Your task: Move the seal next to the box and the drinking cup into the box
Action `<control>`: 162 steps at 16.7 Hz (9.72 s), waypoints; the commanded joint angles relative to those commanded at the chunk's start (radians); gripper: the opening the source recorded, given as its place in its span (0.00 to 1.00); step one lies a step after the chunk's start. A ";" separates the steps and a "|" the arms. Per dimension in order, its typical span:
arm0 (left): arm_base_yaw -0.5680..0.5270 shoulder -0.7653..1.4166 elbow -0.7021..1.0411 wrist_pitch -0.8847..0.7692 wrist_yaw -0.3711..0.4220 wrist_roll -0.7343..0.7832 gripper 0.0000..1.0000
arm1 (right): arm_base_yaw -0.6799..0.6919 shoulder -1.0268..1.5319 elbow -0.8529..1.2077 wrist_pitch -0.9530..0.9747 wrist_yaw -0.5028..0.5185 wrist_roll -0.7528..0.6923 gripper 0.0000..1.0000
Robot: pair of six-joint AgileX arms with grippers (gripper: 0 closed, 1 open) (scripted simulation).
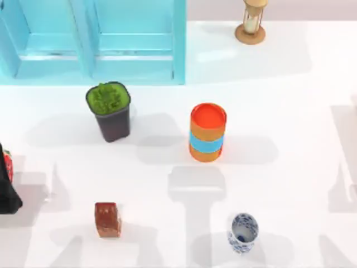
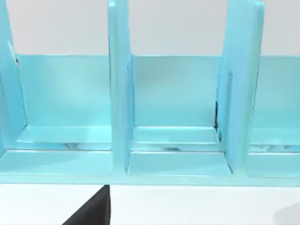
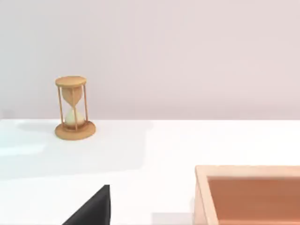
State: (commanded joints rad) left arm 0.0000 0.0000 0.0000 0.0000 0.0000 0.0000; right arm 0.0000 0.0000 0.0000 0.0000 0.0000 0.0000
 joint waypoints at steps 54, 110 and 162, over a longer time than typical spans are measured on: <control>0.000 0.000 0.000 0.000 0.000 0.000 1.00 | 1.069 2.924 3.137 -1.787 0.013 1.094 1.00; 0.000 0.000 0.000 0.000 0.000 0.000 1.00 | 1.008 2.552 2.475 -1.505 -0.001 1.019 0.00; 0.000 0.000 0.000 0.000 0.000 0.000 1.00 | 0.176 1.922 1.663 -1.292 -0.014 0.177 0.00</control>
State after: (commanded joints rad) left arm 0.0000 0.0000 0.0000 0.0000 0.0000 0.0000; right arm 0.1761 1.9219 1.6629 -1.2922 -0.0136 0.1768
